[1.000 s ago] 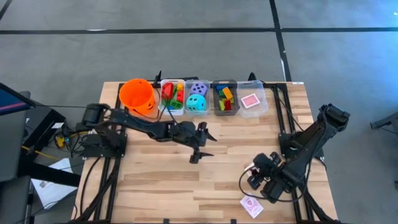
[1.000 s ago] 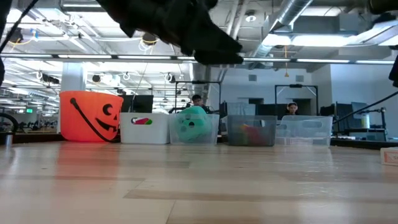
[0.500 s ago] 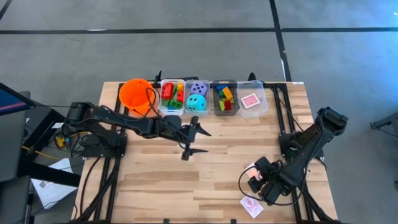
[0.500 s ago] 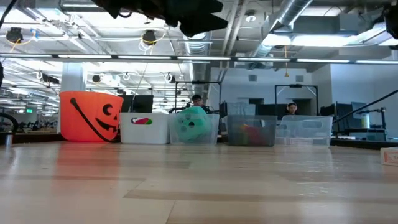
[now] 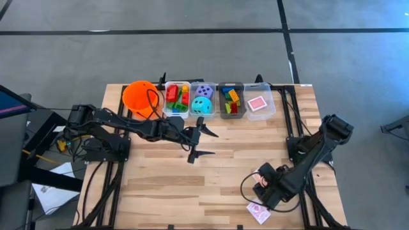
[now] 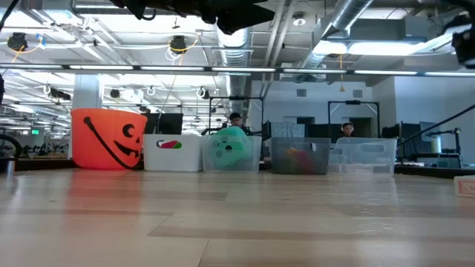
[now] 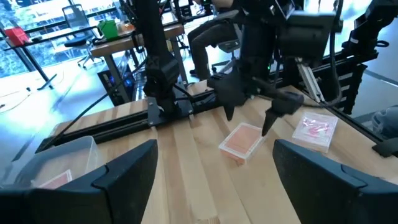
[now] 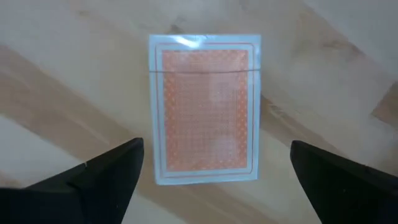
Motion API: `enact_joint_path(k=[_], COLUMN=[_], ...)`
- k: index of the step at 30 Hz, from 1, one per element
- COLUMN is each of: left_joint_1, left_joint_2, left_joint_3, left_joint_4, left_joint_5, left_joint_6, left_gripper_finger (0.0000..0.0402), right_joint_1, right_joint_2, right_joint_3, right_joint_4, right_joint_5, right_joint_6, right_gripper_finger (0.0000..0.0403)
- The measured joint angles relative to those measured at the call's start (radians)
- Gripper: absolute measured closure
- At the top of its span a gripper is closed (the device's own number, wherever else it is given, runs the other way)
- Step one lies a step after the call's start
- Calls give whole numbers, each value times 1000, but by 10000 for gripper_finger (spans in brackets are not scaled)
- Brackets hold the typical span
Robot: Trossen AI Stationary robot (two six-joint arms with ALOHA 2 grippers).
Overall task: Pick & Place Toys
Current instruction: Put the orange deck of cards into the right transparent bin
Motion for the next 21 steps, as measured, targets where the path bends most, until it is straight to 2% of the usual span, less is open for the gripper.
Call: enact_joint_path(k=[7,15,21], left_joint_1=[-1,-2,-2], left_joint_2=[0,1,1], left_joint_3=[0,0,0], left_joint_4=[-51,-127,-151], left_joint_5=[0,0,0], left_joint_6=[-34,-110,-117], left_gripper_finger=[92,92,92], right_joint_1=[-52,-129,-179], right_joint_2=[109,136,107], right_joint_3=[0,3,0], right_joint_4=[54,117,156], right_joint_5=[-67,-134,-151], right_joint_6=[-120,-271,-304], right_gripper_finger=[5,8,52])
